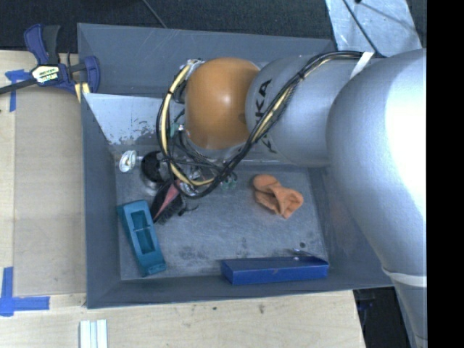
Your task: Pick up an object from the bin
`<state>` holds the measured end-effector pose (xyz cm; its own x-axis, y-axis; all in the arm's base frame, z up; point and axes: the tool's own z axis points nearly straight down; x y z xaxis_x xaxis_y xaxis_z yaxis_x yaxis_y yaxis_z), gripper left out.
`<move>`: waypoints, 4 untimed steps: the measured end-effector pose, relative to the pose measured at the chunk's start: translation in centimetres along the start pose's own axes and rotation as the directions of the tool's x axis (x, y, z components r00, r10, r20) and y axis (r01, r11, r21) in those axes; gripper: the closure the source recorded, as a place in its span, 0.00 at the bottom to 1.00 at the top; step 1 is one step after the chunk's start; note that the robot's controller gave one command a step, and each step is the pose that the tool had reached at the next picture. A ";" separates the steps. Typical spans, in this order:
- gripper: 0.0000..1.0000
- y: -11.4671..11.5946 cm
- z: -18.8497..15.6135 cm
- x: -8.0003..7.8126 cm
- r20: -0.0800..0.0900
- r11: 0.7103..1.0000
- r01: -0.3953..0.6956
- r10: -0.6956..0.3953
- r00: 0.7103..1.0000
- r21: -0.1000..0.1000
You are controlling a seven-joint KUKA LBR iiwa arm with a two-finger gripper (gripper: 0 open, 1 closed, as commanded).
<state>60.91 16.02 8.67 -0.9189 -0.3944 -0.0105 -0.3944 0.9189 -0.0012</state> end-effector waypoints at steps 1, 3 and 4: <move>1.00 0.0 0.0 0.0 0.000 1.000 0.000 0.000 1.000 0.000; 1.00 5.2 -1.1 -1.3 -0.037 0.999 0.001 0.001 0.999 0.040; 1.00 4.8 -0.9 -1.1 -0.031 1.000 -0.001 0.001 1.000 0.029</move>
Offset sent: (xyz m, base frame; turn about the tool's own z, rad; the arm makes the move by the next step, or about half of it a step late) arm -0.0148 0.0775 0.0114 -0.0040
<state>60.00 20.80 9.60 -0.9193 -0.3930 0.0206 -0.3935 0.9188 -0.0303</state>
